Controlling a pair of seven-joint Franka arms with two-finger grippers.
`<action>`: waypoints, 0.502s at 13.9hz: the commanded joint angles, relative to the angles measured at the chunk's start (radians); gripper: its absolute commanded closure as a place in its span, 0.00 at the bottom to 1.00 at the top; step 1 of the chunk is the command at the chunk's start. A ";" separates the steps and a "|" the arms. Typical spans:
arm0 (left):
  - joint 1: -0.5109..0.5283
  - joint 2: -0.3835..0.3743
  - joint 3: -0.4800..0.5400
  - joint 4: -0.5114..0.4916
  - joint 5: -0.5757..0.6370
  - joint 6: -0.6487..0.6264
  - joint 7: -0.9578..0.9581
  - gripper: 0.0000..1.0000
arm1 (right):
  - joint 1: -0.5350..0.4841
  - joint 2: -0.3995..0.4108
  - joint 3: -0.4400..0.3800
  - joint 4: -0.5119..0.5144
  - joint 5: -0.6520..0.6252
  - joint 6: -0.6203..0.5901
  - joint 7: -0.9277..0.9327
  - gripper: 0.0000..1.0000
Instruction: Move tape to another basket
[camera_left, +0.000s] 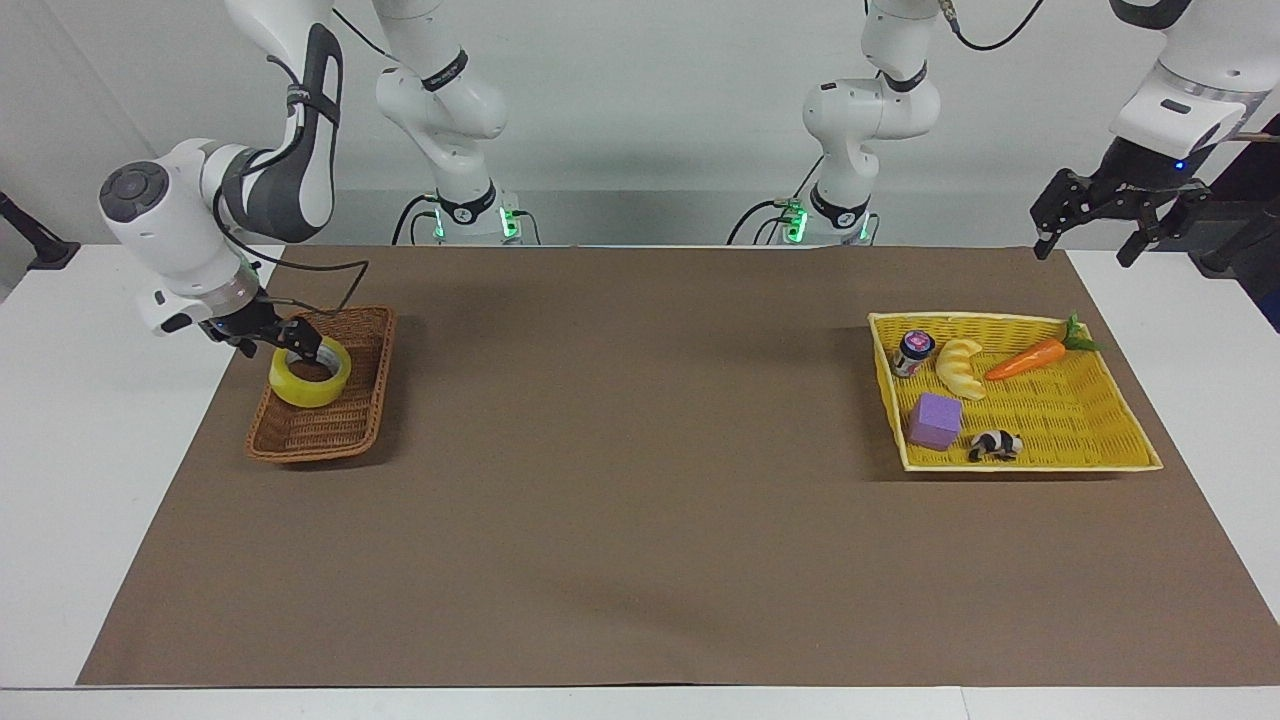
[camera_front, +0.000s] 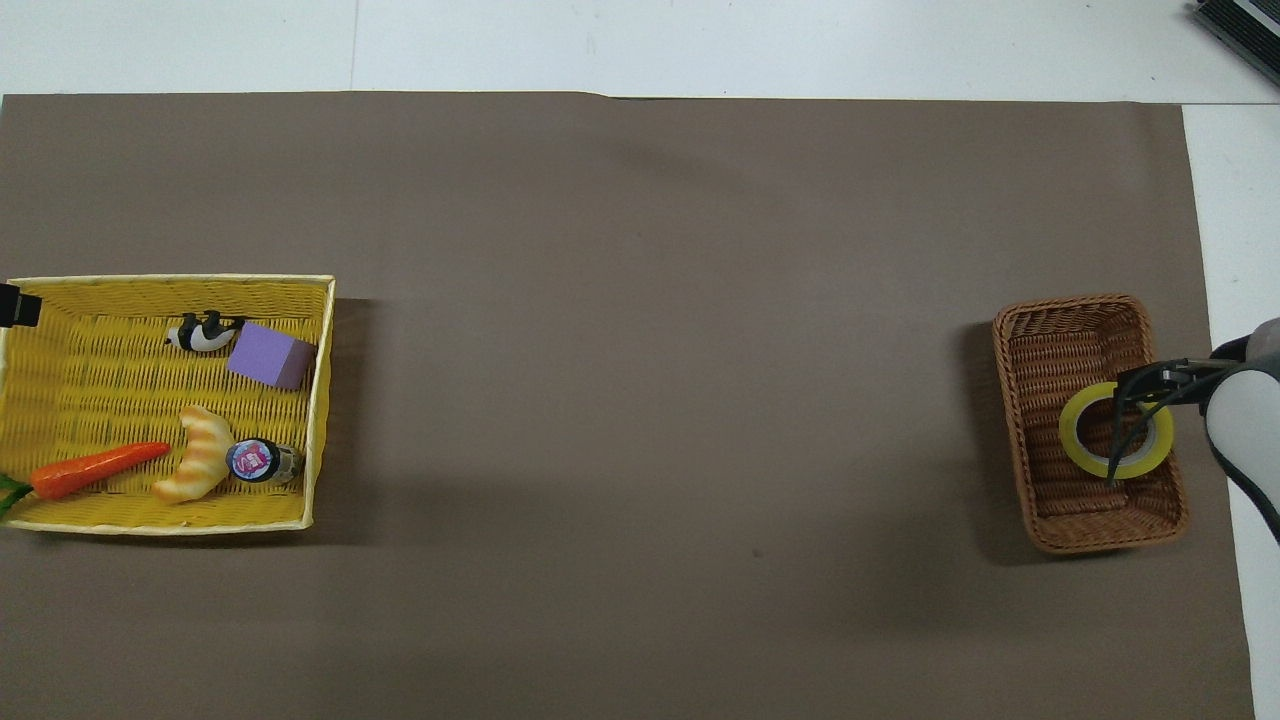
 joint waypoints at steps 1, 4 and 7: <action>0.014 -0.010 -0.012 0.001 0.017 -0.017 0.003 0.00 | 0.043 -0.002 0.003 0.096 -0.028 -0.047 0.021 0.00; 0.014 -0.010 -0.012 0.001 0.017 -0.017 0.003 0.00 | 0.092 -0.003 0.013 0.159 -0.028 -0.078 0.057 0.00; 0.014 -0.010 -0.012 0.001 0.017 -0.017 0.003 0.00 | 0.169 -0.003 0.015 0.214 -0.030 -0.118 0.136 0.00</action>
